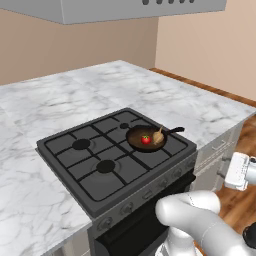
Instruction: Place the pan on the front right burner on the stove. Then place the tomato and the onion in the pan and turn on the front right burner.
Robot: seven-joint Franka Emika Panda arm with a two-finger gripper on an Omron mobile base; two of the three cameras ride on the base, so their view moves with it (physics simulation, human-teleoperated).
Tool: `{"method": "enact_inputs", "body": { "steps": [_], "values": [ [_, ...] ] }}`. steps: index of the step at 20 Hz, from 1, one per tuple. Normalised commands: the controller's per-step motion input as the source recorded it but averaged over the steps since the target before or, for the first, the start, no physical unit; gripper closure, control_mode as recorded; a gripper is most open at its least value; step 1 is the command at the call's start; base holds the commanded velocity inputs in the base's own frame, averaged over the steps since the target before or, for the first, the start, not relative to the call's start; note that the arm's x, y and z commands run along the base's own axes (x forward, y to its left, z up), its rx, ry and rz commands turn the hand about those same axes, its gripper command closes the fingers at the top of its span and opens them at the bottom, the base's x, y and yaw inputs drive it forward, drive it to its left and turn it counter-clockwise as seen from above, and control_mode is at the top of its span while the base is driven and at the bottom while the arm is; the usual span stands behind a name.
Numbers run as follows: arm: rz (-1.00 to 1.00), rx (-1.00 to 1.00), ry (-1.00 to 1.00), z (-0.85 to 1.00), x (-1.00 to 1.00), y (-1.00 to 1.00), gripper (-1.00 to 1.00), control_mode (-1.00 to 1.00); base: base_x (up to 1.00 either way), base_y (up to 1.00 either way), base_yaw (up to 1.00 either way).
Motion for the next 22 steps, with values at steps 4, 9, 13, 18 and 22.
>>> {"method": "enact_inputs", "body": {
  "steps": [4,9,13,18,22],
  "values": [
    [0.00,0.00,-0.01,-0.23,0.00,0.00,-1.00,-1.00,0.00,0.00,0.00],
    [0.00,0.00,0.00,-0.20,0.02,0.00,-1.00,-1.00,0.00,0.00,0.00],
    [0.00,0.00,0.00,-0.06,0.05,0.00,-1.00,-1.00,0.00,0.00,0.00],
    [-0.01,0.00,0.00,-0.12,0.12,0.05,-1.00,-1.00,0.00,0.00,0.00],
    [-0.02,0.00,0.00,-0.15,0.19,0.11,-1.00,-1.00,0.00,0.00,0.00]
  ]
}}
